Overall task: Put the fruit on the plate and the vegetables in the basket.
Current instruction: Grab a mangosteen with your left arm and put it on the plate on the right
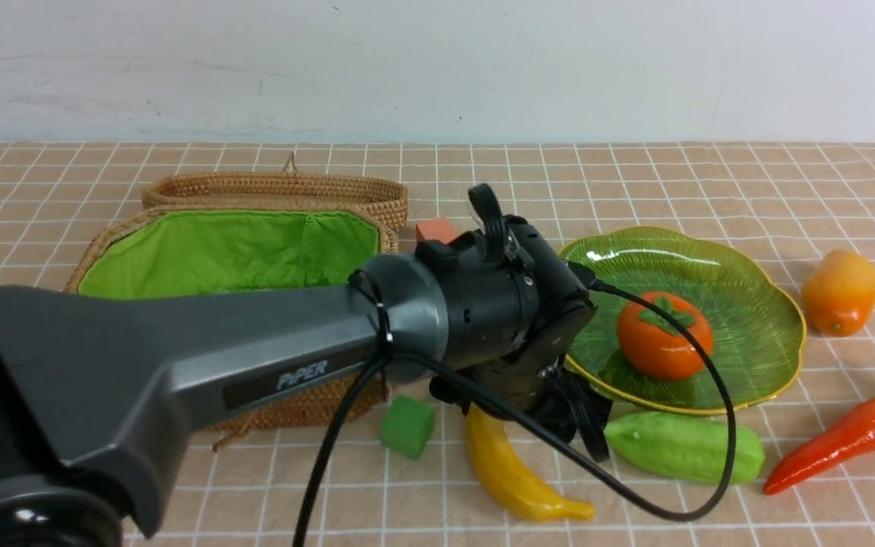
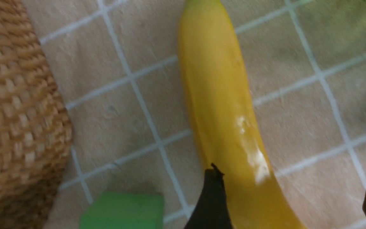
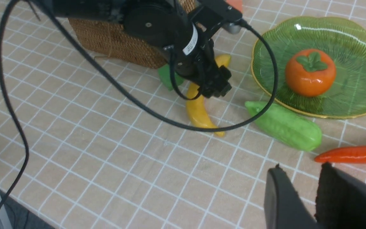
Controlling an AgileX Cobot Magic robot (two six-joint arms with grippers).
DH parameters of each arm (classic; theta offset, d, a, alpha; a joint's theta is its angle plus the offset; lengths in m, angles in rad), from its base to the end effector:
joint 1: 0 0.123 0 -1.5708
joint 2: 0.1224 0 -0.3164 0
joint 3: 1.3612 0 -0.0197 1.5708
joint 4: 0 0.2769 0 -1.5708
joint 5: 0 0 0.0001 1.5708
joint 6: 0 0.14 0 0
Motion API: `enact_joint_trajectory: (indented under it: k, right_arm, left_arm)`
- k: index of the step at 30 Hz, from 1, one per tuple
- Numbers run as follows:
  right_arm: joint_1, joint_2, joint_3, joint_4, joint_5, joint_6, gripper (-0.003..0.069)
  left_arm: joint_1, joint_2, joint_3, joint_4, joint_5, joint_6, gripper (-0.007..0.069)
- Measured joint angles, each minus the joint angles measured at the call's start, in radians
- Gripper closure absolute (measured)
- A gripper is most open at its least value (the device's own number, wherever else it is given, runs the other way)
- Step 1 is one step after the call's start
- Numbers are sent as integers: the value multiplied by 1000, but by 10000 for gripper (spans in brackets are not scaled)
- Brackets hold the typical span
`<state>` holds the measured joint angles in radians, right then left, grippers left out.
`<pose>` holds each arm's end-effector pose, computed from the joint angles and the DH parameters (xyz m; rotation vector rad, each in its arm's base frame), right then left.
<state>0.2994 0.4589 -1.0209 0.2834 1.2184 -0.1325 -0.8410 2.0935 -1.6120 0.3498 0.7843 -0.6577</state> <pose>0.0455 0.0525 0.4085 -0.5078 2.0750 0.4397 0.3648 -0.3569 0.1638 0.5062 2.6095 -0.0681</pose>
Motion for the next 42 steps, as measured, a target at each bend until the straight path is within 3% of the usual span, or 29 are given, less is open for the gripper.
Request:
enact_joint_trajectory:
  k: [10, 13, 24, 27, 31, 32, 37, 42]
  right_arm:
    - [0, 0, 0, 8, 11, -23, 466]
    - [0, 0, 0, 11, 11, -23, 464]
    - [0, 0, 0, 10, 6, -24, 457]
    - [0, 0, 0, -34, -29, -10, 456]
    - [0, 0, 0, -117, -97, 49, 456]
    - [0, 0, 0, -145, -120, 78, 456]
    - [0, 0, 0, -191, -157, 110, 454]
    - [0, 0, 0, -181, -156, 113, 451]
  left_arm:
    - [0, 85, -15, 59, -28, -20, 205]
    - [-1, 86, -19, 52, -33, -20, 329]
    - [-7, 31, -124, 22, 117, -3, 323]
    - [-28, -21, -202, 22, 162, 102, 323]
    - [-46, -35, -295, 14, 147, 373, 323]
    - [-47, -35, -325, 5, 112, 493, 323]
    - [-22, -1, -366, 1, -64, 817, 323]
    - [23, 95, -369, 17, -310, 919, 323]
